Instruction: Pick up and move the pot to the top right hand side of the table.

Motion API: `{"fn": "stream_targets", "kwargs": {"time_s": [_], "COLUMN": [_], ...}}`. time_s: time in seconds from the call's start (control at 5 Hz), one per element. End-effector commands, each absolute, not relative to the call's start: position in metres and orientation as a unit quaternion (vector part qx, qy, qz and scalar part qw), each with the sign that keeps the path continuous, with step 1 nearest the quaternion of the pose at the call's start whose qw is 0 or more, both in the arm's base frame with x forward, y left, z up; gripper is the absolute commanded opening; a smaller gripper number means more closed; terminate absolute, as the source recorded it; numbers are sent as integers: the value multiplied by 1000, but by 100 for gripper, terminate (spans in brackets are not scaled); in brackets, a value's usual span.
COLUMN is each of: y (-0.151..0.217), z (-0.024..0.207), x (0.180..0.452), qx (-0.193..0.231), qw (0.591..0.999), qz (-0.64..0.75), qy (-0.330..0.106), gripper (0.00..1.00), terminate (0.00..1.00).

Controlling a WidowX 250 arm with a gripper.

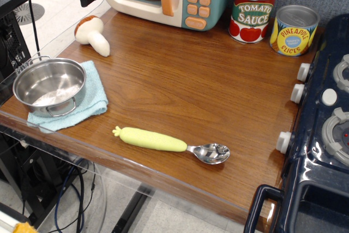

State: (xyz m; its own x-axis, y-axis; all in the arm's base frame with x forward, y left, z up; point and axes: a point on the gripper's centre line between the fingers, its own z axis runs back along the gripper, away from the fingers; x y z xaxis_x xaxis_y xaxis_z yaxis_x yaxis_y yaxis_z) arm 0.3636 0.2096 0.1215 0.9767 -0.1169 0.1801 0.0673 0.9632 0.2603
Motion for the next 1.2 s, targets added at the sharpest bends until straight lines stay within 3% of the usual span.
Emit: {"fn": "stream_targets", "kwargs": {"time_s": [0.0,0.6,1.0], "y": [210,216,216], "z": [122,137,119], "x": [364,302,250], "qx": [127,95,97], "qw": [986,988,995], "qz": [-47,-42,8], "qy": [-97,-116,-35], "gripper": [100,100,100], "terminate": [0,0,0]}}
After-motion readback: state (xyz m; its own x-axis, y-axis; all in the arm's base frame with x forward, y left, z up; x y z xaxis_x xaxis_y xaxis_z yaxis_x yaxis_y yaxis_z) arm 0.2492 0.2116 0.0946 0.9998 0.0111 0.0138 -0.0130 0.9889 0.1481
